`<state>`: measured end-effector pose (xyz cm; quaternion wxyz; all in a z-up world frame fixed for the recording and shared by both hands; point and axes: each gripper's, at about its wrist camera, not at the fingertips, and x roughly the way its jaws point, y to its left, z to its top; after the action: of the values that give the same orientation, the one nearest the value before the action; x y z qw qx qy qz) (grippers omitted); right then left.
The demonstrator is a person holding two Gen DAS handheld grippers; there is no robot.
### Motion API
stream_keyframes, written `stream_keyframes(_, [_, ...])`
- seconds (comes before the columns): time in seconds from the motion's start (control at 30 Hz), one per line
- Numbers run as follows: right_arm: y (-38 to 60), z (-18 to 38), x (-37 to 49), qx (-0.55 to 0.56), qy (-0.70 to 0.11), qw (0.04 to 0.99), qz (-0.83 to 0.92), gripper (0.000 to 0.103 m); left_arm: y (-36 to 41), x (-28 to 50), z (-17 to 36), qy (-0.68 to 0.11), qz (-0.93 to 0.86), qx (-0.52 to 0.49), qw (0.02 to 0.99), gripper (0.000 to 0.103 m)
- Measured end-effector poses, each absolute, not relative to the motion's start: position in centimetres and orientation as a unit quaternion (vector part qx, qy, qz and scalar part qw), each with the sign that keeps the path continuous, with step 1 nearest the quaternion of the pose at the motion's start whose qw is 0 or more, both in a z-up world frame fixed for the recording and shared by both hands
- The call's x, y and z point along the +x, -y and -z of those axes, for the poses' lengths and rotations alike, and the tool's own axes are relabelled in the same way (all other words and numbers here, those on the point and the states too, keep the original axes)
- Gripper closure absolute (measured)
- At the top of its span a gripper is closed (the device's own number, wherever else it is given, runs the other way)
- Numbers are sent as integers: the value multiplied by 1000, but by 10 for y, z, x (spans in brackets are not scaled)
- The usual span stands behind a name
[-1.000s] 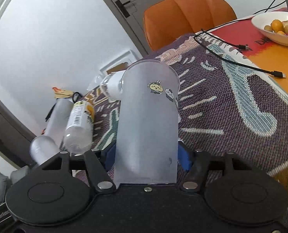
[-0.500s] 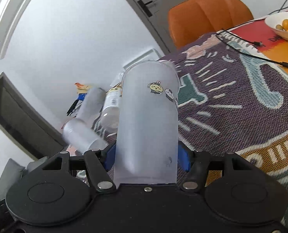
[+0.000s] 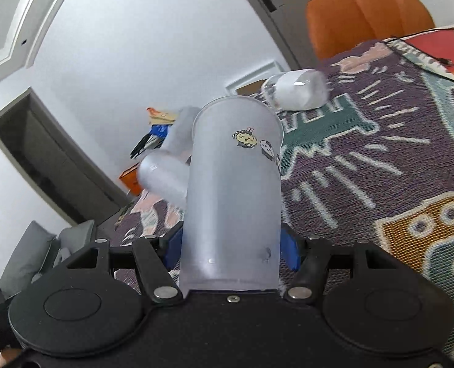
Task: Flip cup upright
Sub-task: 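Lift the frosted cup with the right gripper and swing it toward the left gripper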
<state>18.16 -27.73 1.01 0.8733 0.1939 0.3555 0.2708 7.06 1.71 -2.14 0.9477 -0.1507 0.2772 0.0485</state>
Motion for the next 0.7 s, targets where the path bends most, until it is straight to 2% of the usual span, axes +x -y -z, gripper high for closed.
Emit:
stream_keyframes(0.27, [259, -8, 177, 179, -365, 866, -291, 41, -23, 65, 22, -275, -55, -156, 947, 6])
stream_keyframes(0.3, [258, -8, 177, 175, -367, 865, -293, 38, -23, 65, 22, -275, -54, -156, 947, 6])
stream_keyframes(0.37, [257, -10, 174, 170, -365, 866, -295, 24, -23, 65, 22, -276, -55, -155, 947, 6])
stream_keyframes(0.43, [260, -13, 172, 170, -353, 868, -305, 14, -23, 65, 22, -277, -54, -155, 947, 6])
stream_keyframes(0.7, [278, -20, 169, 136, -324, 888, -298, 13, -14, 73, 23, -283, -40, -149, 947, 6])
